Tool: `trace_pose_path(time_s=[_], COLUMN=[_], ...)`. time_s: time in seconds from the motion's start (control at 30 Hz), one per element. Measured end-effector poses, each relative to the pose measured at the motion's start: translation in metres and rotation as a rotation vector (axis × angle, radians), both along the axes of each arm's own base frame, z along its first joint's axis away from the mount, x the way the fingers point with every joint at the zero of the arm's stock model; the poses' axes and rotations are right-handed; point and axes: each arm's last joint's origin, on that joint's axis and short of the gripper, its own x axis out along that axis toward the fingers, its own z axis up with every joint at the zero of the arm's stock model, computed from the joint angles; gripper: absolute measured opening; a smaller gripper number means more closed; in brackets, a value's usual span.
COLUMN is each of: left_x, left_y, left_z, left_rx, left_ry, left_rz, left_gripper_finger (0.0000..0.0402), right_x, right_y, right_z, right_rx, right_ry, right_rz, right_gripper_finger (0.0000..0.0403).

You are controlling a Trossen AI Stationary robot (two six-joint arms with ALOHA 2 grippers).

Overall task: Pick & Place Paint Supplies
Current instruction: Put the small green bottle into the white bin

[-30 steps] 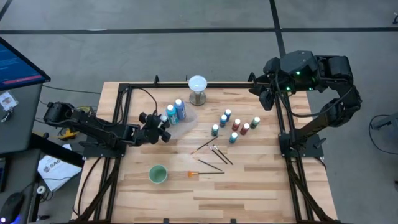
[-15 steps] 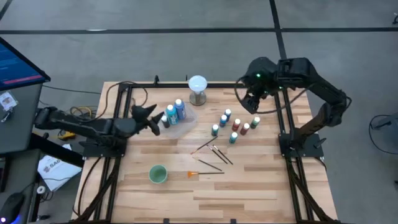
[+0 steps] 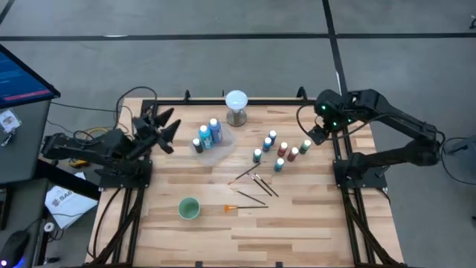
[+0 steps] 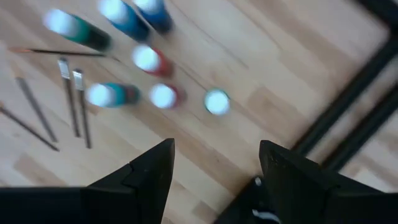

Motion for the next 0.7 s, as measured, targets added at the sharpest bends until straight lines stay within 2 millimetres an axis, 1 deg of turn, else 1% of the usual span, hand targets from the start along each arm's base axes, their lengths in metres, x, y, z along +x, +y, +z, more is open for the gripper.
trace_pose_path(time_s=[0.1,0.23,0.4,0.7], left_x=[-0.007,-0.013,-0.012,-0.013], left_y=[0.001,0.002,0.002,0.002], left_z=[0.004,0.006,0.006,0.006], left_rx=[0.014,0.027,0.027,0.026], left_ry=[-0.022,-0.033,-0.029,-0.032], left_rz=[0.006,0.016,0.017,0.017], left_gripper_finger=[0.0210,0.0210,0.0210,0.0210], right_x=[-0.004,0.002,0.016,0.046], right_y=[0.000,-0.004,-0.012,-0.027], right_z=[-0.018,-0.035,-0.046,-0.072], right_rx=[0.023,0.023,0.017,0.024], right_ry=[0.039,0.039,0.029,0.154], right_rz=[-0.029,-0.039,-0.040,0.042], right_gripper_finger=[0.0230,0.0230,0.0230,0.0230])
